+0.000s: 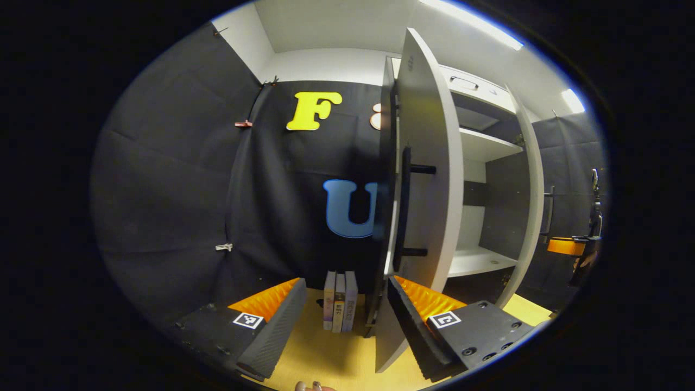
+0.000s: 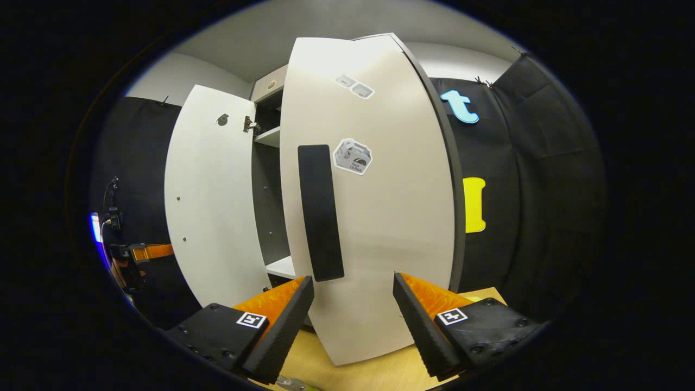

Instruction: Grasp the bottle in the cabinet with the left hand and place it on the coaster, then close the right door with the right hand and the left door with the left hand.

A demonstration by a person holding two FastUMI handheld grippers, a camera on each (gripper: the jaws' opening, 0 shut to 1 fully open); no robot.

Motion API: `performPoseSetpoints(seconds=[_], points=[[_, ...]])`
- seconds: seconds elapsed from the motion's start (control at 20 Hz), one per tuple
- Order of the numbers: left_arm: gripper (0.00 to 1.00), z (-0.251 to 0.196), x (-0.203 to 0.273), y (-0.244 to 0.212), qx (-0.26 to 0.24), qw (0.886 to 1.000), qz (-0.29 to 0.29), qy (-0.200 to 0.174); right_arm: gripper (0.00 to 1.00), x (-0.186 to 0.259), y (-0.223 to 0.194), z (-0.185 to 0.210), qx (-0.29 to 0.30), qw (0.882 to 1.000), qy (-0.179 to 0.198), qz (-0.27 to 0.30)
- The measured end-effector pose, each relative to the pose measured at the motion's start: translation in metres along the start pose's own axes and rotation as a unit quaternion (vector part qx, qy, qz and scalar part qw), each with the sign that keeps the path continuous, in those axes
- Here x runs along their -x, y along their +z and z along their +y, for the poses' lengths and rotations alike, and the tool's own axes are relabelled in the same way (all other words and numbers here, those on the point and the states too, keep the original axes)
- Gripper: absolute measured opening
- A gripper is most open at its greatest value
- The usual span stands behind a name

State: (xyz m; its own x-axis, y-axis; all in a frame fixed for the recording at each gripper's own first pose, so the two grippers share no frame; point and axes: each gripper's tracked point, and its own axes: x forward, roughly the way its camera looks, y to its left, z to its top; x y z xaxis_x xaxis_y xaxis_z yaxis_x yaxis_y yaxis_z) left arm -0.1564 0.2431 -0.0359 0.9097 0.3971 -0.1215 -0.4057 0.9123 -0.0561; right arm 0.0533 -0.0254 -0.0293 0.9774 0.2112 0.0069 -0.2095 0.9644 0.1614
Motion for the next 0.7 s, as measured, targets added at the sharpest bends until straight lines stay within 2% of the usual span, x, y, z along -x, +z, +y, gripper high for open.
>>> performPoseSetpoints(seconds=[0.4, 0.45, 0.5, 0.55, 0.6, 0.65, 0.7], points=[[0.93, -0.023, -0.005, -0.002, 0.009, 0.999, 0.000, -0.042, 0.98, 0.023, -0.005, -0.013, 0.004, 1.000, -0.026, 0.005], [0.95, -0.024, -0.007, 0.000, 0.003, 0.999, 0.001, -0.048, 0.98, 0.026, -0.006, -0.014, 0.006, 1.000, -0.028, 0.007], [0.91, -0.026, -0.008, 0.001, -0.004, 0.999, 0.003, -0.053, 0.98, 0.029, -0.005, -0.016, 0.006, 0.999, -0.031, 0.008], [0.94, -0.028, -0.009, 0.002, -0.014, 0.998, 0.004, -0.058, 0.98, 0.033, -0.006, -0.016, 0.007, 0.999, -0.033, 0.008], [0.89, -0.031, -0.009, 0.004, -0.027, 0.998, 0.005, -0.061, 0.98, 0.036, -0.005, -0.018, 0.009, 0.999, -0.036, 0.008], [0.89, -0.032, -0.009, 0.003, -0.036, 0.997, 0.005, -0.062, 0.98, 0.038, -0.005, -0.020, 0.009, 0.999, -0.038, 0.008], [0.93, -0.035, -0.008, 0.002, -0.037, 0.997, 0.004, -0.064, 0.98, 0.039, -0.004, -0.021, 0.009, 0.999, -0.039, 0.008]])
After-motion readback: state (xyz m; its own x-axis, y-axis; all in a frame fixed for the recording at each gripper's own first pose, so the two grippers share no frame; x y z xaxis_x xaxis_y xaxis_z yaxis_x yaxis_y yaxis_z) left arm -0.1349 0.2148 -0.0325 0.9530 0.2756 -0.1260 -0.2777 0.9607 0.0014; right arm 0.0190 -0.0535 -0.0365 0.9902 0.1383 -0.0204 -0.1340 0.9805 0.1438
